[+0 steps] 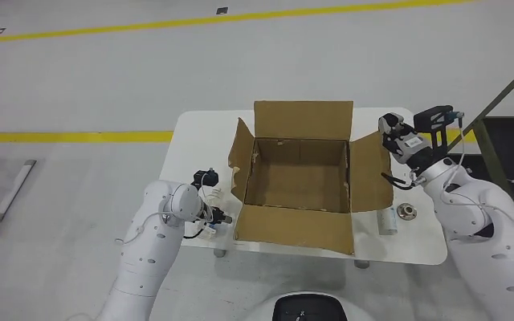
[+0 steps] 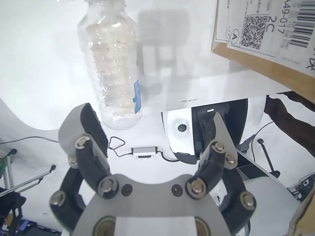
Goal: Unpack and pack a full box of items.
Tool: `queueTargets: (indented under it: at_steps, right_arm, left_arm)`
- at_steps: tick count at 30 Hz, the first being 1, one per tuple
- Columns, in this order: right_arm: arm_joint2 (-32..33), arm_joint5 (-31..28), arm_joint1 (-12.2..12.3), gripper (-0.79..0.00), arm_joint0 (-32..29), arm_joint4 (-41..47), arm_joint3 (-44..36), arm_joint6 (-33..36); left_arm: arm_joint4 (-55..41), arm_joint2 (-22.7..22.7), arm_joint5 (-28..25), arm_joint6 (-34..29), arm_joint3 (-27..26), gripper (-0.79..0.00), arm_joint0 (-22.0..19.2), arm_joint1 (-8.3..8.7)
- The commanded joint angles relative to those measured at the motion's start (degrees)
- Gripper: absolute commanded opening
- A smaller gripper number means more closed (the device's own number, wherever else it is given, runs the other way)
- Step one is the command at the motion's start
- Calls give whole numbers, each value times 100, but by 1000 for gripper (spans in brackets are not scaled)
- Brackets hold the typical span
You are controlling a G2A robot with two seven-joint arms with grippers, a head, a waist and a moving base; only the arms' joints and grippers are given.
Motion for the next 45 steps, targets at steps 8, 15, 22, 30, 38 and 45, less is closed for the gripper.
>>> queueTargets:
  at_steps: [8,15,22,30,38,45]
  right_arm:
    - [-139,-21,6,-785,119,-27,36,1]
    - [-171,-12,16,-785,139,-38,51,-7]
    - [-170,-11,29,-785,144,-47,53,-15]
    - [-208,-7,39,-785,187,-33,93,-11]
    - [-242,8,48,-785,212,-27,126,2]
    - [-256,17,58,-785,210,-20,132,17]
  left_arm:
    - [-79,-85,27,218,272,0,72,15]
    - [82,-125,-109,708,672,0,-34,34]
    - [170,38,-181,1042,1108,0,-153,-1]
    - [167,192,-228,1305,1521,0,-229,-48]
    - [140,285,-225,1381,1761,-329,-306,-83]
    - [88,324,-275,1404,1853,-785,-315,-96]
